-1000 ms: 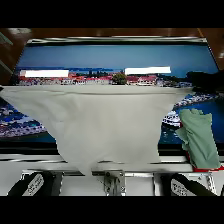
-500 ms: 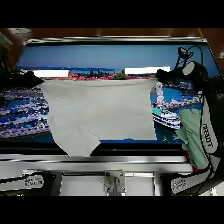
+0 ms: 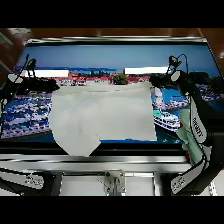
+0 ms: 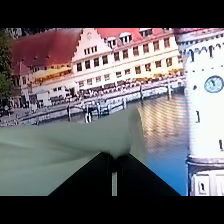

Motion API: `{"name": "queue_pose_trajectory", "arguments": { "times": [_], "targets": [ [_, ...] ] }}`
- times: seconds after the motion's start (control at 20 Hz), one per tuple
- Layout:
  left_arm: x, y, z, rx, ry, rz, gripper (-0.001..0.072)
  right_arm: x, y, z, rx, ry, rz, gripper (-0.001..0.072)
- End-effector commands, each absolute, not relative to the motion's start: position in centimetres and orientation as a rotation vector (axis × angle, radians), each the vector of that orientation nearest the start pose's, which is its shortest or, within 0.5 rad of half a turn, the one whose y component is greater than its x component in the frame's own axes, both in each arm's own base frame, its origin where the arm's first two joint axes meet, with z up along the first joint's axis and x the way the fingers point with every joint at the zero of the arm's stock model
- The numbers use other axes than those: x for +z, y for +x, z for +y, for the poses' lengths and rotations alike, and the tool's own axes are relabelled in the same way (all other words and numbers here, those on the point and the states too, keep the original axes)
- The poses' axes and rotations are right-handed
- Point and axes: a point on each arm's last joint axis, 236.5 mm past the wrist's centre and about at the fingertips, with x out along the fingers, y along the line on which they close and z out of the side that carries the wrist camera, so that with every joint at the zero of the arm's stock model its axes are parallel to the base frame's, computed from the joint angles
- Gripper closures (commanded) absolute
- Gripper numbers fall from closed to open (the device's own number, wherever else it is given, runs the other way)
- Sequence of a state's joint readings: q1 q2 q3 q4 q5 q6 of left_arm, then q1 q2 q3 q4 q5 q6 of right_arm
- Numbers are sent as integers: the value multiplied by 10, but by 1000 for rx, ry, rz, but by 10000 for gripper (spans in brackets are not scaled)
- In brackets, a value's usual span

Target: Fold the shirts.

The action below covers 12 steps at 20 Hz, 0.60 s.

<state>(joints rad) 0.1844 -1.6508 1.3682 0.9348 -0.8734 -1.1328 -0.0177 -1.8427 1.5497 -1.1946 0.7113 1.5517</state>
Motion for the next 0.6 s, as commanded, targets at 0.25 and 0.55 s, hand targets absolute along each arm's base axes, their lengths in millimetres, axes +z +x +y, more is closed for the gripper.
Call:
{"name": "queue_pose_trajectory", "arguments": {
  "times": [0.25, 0.55],
  "targets": [
    [-65, 419, 13, -247, -218, 1462, 666, -98, 474, 52, 132, 356, 1449, 640],
    [-73, 407, 4, -177, -323, 1541, 659, -124, 451, 64, 124, 400, 1580, 639]
  ]
}}
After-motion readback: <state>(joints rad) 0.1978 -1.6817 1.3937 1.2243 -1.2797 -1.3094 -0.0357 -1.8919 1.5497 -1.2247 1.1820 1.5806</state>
